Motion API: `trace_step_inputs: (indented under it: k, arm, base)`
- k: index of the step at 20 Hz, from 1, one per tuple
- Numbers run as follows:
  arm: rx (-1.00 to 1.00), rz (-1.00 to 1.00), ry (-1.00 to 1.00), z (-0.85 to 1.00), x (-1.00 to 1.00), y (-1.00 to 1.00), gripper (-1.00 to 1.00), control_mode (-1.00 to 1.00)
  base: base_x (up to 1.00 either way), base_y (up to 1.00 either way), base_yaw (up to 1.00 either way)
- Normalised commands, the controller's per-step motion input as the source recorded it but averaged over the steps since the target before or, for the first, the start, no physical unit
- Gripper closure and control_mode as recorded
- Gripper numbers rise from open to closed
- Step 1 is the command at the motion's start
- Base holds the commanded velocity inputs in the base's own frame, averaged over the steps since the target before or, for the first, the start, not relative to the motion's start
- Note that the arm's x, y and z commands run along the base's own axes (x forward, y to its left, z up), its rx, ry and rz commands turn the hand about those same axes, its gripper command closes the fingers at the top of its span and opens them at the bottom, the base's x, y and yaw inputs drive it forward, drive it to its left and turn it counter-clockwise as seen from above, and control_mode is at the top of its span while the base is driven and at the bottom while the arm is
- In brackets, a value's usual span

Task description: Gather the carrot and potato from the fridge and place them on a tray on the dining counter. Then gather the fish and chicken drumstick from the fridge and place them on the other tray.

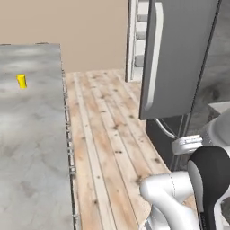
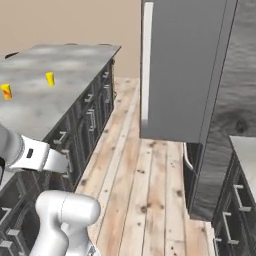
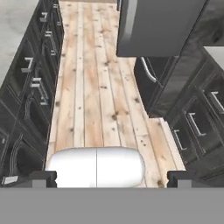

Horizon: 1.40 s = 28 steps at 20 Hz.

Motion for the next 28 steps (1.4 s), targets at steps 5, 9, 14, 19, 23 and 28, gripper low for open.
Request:
trace_step_inputs:
  k: [5,9,14,19,23,28]
  arm:
    - [0.00,0.00,0.00,0.00,0.00,0.00,-1.00,1.00]
    - [0.00,0.00,0.00,0.00,0.00,0.00,-1.00,1.00]
    - [0.00,0.00,0.00,0.00,0.00,0.00,-1.00,1.00]
    - [0.00,0.00,0.00,0.00,0.00,0.00,-1.00,1.00]
    - [0.00,0.00,0.00,0.00,0.00,0.00,-1.00,1.00]
    - [0.00,0.00,0.00,0.00,0.00,0.00,-1.00,1.00]
  base:
    - [0.80,0.00,0.39]
    - [0.82,-0.02,0.35]
    - [0.80,-0.07,0.19]
    - [0.66,-0.12,0.06]
    - [0.71,-0.17,0.01]
    - [0.77,-0.08,0.00]
